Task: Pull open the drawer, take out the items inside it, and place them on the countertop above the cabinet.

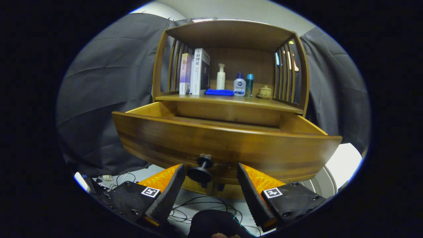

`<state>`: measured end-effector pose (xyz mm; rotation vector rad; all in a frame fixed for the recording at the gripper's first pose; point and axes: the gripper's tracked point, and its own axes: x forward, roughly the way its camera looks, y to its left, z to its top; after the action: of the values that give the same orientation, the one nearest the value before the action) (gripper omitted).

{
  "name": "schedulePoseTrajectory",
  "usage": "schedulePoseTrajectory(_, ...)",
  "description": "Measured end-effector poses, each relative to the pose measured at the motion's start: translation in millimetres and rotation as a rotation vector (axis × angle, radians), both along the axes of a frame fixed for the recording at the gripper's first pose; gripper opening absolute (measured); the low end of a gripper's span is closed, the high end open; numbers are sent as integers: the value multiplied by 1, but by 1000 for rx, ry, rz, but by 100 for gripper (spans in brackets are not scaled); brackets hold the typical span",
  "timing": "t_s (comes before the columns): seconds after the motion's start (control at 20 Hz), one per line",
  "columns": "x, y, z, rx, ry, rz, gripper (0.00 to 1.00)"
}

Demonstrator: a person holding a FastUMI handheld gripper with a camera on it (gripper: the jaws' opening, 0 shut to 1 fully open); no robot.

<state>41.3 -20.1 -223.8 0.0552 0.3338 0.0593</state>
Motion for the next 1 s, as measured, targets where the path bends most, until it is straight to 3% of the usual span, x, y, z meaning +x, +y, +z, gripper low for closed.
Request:
schedulePoseTrajectory(0.55, 38, -42, 108, -27, -131, -26, 98)
schedulePoseTrajectory(0.85, 86, -37, 136, -26, -44, 55, 98)
schedulePoseTrajectory(1.0, 105, -23, 126, 1, 63, 129, 98)
